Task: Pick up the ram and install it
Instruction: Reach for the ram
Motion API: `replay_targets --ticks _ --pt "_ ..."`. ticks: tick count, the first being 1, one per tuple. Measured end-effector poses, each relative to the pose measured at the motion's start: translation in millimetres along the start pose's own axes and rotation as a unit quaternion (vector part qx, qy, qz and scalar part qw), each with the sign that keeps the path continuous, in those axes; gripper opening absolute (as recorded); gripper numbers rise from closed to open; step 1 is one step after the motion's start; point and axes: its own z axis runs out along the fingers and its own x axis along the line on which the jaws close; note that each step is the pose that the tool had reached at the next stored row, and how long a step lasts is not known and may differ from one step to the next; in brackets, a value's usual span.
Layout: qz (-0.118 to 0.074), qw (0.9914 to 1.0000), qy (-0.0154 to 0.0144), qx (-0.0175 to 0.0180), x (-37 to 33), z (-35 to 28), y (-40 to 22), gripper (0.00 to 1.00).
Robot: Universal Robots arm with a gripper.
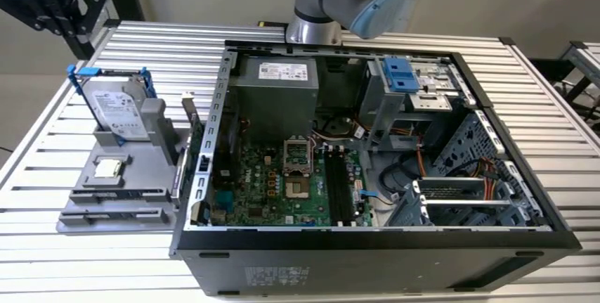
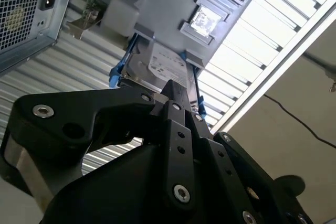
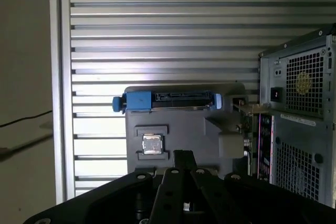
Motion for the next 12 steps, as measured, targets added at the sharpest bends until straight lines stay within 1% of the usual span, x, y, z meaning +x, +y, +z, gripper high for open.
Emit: replay_targets --ticks 2,8,12 --pt "-0.001 1.00000 0.0000 0.0000 1.5 0.0 0.0 0.00" --pt "-0.002 1.00000 0.0001 -0.0001 2.1 0.1 -0.4 0.00" --pt "-0.003 1.00000 0.0001 -0.0001 1.9 0.1 -4.6 0.00"
